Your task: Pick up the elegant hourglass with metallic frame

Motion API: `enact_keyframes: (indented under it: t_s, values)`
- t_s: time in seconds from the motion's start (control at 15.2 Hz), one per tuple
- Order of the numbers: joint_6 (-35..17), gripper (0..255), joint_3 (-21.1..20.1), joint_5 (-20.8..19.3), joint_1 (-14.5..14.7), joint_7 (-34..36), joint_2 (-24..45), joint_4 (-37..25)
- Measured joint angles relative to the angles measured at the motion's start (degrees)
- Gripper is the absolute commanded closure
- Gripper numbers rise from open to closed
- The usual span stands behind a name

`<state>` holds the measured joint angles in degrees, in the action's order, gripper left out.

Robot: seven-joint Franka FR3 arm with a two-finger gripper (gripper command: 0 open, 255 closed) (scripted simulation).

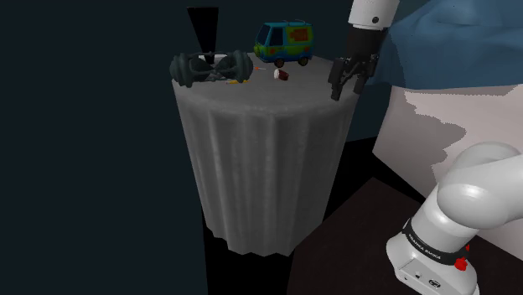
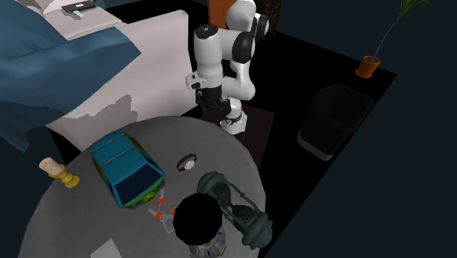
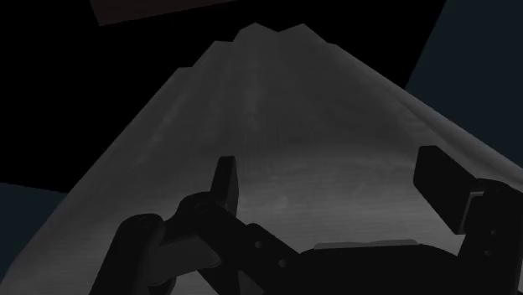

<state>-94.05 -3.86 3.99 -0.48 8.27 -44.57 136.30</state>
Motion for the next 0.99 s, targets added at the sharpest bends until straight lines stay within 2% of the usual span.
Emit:
enact_keyframes:
  t_s: [0.13,0.46,0.99]
  values:
    - [-0.6,0,0.44,0.14,0.27,-0.95,0.67,-0.42]
    - [-8.27,0,4.46,2.2,3.11,-10.77,9.07,-4.18]
    - [-16.25,0,10.18,10.13,9.23,-29.08,24.14,-14.98]
